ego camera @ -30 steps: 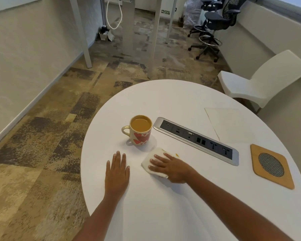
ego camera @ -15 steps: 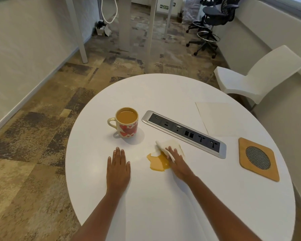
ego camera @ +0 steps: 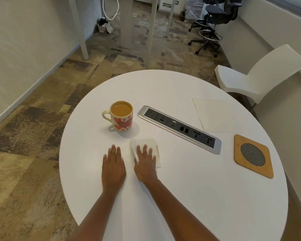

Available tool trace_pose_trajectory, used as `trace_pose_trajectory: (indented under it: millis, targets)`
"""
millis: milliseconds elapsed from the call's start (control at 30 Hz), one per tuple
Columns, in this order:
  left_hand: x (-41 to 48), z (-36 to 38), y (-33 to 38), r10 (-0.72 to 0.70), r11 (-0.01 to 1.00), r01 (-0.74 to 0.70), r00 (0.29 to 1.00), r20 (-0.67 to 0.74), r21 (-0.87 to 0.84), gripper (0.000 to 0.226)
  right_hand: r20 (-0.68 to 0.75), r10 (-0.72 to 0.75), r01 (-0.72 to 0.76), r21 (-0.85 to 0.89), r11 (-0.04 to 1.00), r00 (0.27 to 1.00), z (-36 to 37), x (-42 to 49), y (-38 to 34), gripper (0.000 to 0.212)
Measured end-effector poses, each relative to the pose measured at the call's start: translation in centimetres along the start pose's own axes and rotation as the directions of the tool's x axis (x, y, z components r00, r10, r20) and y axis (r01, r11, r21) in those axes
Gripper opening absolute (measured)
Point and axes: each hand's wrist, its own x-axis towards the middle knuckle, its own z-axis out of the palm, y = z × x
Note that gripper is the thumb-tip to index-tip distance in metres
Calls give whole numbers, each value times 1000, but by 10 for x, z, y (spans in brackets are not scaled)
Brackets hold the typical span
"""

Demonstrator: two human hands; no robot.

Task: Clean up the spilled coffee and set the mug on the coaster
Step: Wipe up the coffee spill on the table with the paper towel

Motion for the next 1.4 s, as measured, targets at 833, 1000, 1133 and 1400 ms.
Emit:
trace_pose_trajectory:
  millis: [833, 1000, 1133, 1400]
  targets:
    - [-24, 9, -10, 33, 999, -33, 997, 66, 1, 55, 328, -186, 3, 486, 874, 926, -50, -76, 90, 44]
    - [-28, -1, -5, 12, 998, -7, 996, 88, -57, 51, 298, -131, -240, 910, 339, 946, -69, -92, 93, 37]
    - [-29, -10, 3, 18, 994, -10, 997, 73, -105, 46, 295, -104, -307, 943, -129, 950, -78, -99, 102, 45]
    - [-26, -23, 45, 142, 946, -129, 990, 23, -297, 41, 208, 27, -168, 854, -492, 978, -83, -127, 124, 31]
